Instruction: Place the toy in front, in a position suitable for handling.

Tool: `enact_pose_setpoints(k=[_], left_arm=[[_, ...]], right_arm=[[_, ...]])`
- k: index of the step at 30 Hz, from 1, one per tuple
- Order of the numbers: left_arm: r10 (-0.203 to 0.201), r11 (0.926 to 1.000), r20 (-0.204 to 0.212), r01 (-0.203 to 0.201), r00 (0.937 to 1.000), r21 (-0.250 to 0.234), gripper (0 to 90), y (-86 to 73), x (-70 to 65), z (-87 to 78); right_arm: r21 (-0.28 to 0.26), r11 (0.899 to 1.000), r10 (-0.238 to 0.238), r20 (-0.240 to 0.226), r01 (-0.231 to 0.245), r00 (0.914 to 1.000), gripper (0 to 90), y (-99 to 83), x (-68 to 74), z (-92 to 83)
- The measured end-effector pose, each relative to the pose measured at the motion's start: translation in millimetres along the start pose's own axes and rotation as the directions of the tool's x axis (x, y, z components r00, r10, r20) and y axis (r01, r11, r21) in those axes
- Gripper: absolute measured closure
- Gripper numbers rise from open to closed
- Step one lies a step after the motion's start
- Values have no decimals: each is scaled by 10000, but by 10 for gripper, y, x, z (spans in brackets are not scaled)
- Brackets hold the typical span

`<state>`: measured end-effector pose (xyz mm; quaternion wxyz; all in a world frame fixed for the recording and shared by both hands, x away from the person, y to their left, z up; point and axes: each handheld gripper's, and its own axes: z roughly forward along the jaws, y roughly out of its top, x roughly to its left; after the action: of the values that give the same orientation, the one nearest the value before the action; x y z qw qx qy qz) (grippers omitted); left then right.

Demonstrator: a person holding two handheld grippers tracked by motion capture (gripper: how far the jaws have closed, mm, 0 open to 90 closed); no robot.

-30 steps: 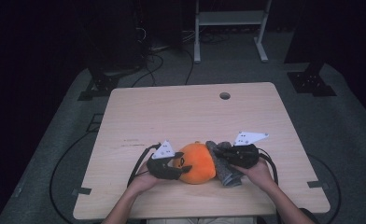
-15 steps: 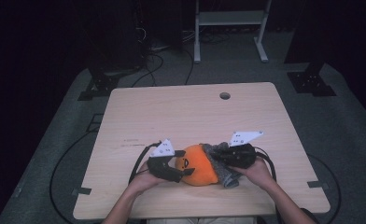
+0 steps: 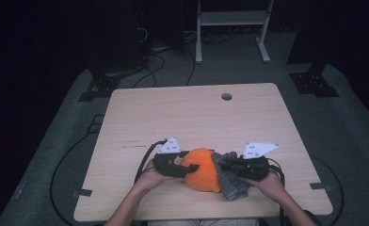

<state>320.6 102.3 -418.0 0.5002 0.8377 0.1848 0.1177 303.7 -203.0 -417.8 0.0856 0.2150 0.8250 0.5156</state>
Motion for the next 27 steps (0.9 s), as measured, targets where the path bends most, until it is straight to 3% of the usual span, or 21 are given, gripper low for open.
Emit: enact_pose_setpoints(k=[2,3,4,7,9,10,13,15,16,18,21,24,25,27], left_arm=[[852,9953,-773,-883,9934,-386,429,35,-52,-26],[1253,9890,-1144,-1332,9855,-642,436,37,-76,-33],[1400,9857,-1195,-1498,9829,-766,440,29,-80,-33],[1354,9879,-673,-1399,9885,-668,421,-30,-81,-19],[909,9932,-488,-941,9947,-689,335,-52,-55,-50],[412,9973,-241,-426,9989,-597,277,-52,-13,-76],[-841,9964,109,843,9964,-101,128,-56,102,-107],[-912,9940,135,902,9957,614,101,-81,120,-66],[-844,9939,255,824,9961,729,126,-98,116,-61],[-331,9975,163,320,9993,629,242,-135,82,-97],[22,9995,-163,-17,9999,304,398,-152,30,-119],[337,9985,-481,-357,9983,-408,440,-125,-10,-109],[523,9957,-720,-575,9960,-729,449,-102,-26,-100],[843,9912,-1202,-956,9892,-916,455,-60,-51,-59]], right_arm=[[-554,9984,153,207,-142,9997,828,87,-75,-94],[-723,9972,212,314,-189,9993,828,122,-108,-119],[-921,9954,317,424,-277,9986,828,174,-171,-131],[-875,9945,622,497,-577,9968,828,225,-306,-32],[-242,9973,696,365,-687,9969,828,193,-346,139],[-21,9977,671,268,-671,9974,828,172,-340,197],[-74,9984,555,-147,-556,9984,829,140,-204,310],[-77,9999,141,-320,-144,9994,828,193,-86,314],[-14,9998,-182,-306,182,9994,828,224,-3,317],[139,9985,-519,-154,521,9985,828,223,66,313],[137,9998,-126,-47,127,9999,828,118,-7,239],[214,9996,197,271,-203,9994,829,46,-92,130],[97,9998,179,354,-183,9992,829,60,-90,84],[-236,9997,35,399,-25,9992,829,140,-67,6]])
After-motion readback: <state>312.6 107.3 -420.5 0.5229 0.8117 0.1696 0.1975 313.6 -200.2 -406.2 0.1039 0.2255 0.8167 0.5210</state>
